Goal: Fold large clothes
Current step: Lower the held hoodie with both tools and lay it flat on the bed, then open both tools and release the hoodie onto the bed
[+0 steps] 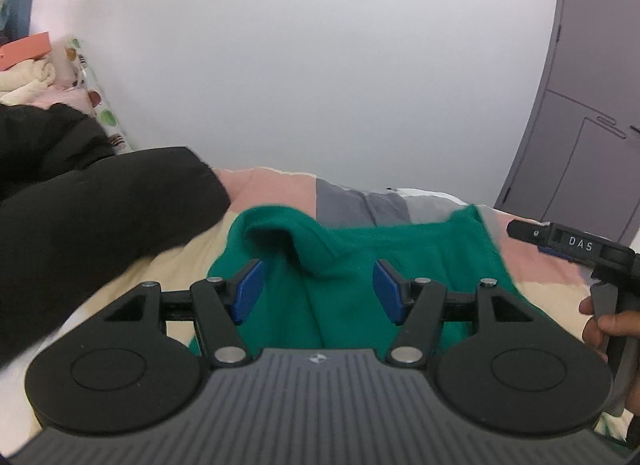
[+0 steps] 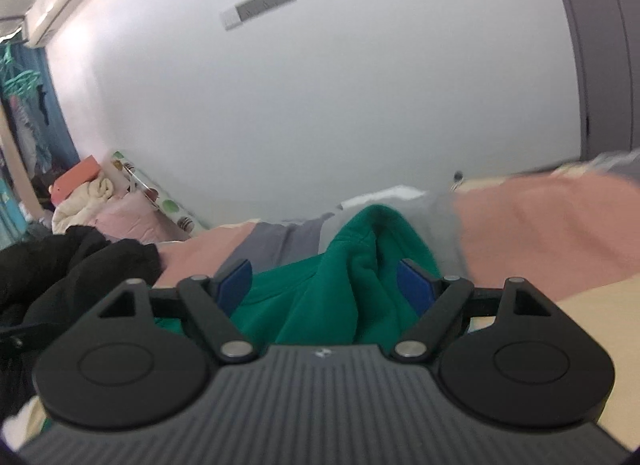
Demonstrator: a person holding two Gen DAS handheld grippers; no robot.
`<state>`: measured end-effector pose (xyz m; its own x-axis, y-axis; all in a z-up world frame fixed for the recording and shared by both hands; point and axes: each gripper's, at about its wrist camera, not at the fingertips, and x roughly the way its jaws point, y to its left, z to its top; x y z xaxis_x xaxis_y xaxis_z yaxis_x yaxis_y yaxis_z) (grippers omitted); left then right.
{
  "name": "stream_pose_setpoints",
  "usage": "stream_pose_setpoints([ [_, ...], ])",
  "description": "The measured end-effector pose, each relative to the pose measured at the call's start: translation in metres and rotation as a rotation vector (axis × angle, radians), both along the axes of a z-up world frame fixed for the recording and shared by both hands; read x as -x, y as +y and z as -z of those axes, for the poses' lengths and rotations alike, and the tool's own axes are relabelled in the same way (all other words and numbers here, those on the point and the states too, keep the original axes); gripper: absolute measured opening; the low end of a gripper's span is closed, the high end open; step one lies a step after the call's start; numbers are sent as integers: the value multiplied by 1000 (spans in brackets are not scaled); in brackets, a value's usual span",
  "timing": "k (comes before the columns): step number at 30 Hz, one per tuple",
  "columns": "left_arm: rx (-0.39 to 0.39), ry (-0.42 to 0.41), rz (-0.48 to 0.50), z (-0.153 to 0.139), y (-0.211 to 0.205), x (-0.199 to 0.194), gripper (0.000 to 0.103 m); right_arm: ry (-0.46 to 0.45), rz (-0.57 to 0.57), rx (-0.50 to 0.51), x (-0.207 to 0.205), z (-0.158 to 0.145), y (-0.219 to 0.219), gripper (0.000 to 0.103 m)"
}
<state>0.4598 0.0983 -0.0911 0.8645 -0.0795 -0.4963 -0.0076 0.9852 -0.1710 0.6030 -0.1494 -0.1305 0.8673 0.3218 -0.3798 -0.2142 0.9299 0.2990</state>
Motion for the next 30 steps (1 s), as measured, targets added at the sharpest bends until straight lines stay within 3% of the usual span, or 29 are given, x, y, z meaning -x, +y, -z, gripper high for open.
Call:
stream_pose_setpoints([
  [4,78,29,-13,-8,-3,76,66,-37,-8,62,69,-25,-6,81],
  [9,143,73,-30,-4,-13,157,66,8,-54,124,158,-47,-15,81],
  [12,198,133,-15,2,-23,187,66,52,-86,151,205,-52,-22,81],
  [16,228,154,0,16,-33,221,66,91,-99,187,248,-48,-30,81],
  [21,253,196,14,39,-50,244,66,193,-83,178,274,-26,-36,81],
  [24,229,207,50,49,-60,240,66,284,-85,167,281,-5,-35,81],
  [30,158,265,28,83,-75,213,65,365,-59,318,267,37,-25,80],
])
